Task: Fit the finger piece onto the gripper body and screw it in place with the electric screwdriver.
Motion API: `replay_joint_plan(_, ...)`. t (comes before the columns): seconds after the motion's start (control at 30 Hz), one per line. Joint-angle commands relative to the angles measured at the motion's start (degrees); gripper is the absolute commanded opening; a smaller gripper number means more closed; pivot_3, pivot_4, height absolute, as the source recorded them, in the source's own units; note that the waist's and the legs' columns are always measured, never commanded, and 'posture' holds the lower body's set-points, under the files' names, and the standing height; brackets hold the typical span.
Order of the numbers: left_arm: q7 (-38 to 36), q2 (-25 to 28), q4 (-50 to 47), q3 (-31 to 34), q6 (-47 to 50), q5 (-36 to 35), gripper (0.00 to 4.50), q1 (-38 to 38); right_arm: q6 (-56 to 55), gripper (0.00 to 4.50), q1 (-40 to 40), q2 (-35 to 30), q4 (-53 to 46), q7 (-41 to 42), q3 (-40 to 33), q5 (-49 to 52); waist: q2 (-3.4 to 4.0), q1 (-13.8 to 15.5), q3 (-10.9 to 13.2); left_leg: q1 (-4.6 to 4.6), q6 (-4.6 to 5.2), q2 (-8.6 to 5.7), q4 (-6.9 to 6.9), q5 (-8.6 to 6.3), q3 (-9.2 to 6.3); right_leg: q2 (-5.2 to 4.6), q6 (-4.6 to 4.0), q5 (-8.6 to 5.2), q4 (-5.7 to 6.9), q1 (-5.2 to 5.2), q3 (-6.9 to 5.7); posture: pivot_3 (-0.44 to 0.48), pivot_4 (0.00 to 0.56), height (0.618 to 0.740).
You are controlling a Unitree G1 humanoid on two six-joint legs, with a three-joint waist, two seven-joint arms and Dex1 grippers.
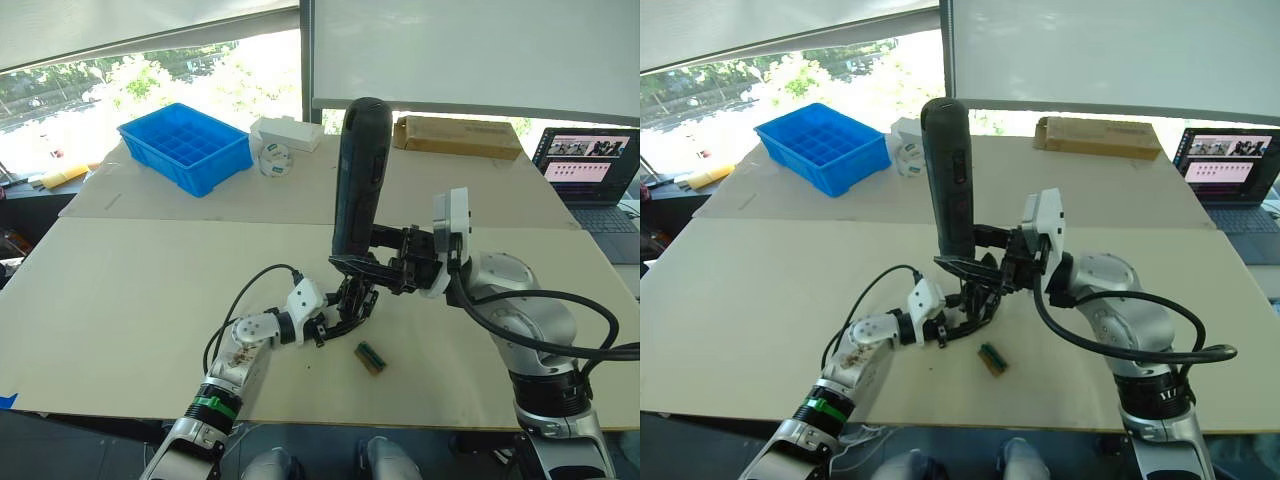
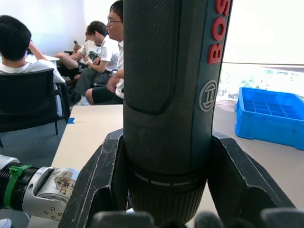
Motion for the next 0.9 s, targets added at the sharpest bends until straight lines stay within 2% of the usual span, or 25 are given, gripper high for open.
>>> replay_joint_plan(0.03,-0.6,0.4,1.7,-1.7,1.9,1.1,2.27,1.8,-1.6,1.91,0.0,-0.1,-2.2,0.0,-0.5,0.1,0.0,0.0,0.0,0.01,0.0,0.0,0.0,0.0,0.0,0.0,0.0,0.0,0.0,0.01,0.0,0.0,0.15,0.74)
replay_joint_plan(0.6,-0.5,0.3,1.8,-1.9,2.0,1.2,2.27,2.0,0.5,1.91,0.6,-0.4,-3.8,-0.1,-0.5,2.4,0.0,0.0,0.0,0.06,0.0,0.0,0.0,0.0,-0.01,-0.01,0.0,0.0,-0.01,0.07,0.0,0.0,0.15,0.74)
replay_joint_plan(0.9,-0.5,0.2,1.9,-2.0,1.9,1.2,2.27,1.9,-1.1,1.91,1.0,-0.1,-2.0,-0.6,0.3,-0.4,0.0,0.0,0.0,0.07,0.0,0.0,0.0,0.0,-0.01,-0.02,0.0,0.0,-0.01,0.07,0.0,0.0,0.15,0.74)
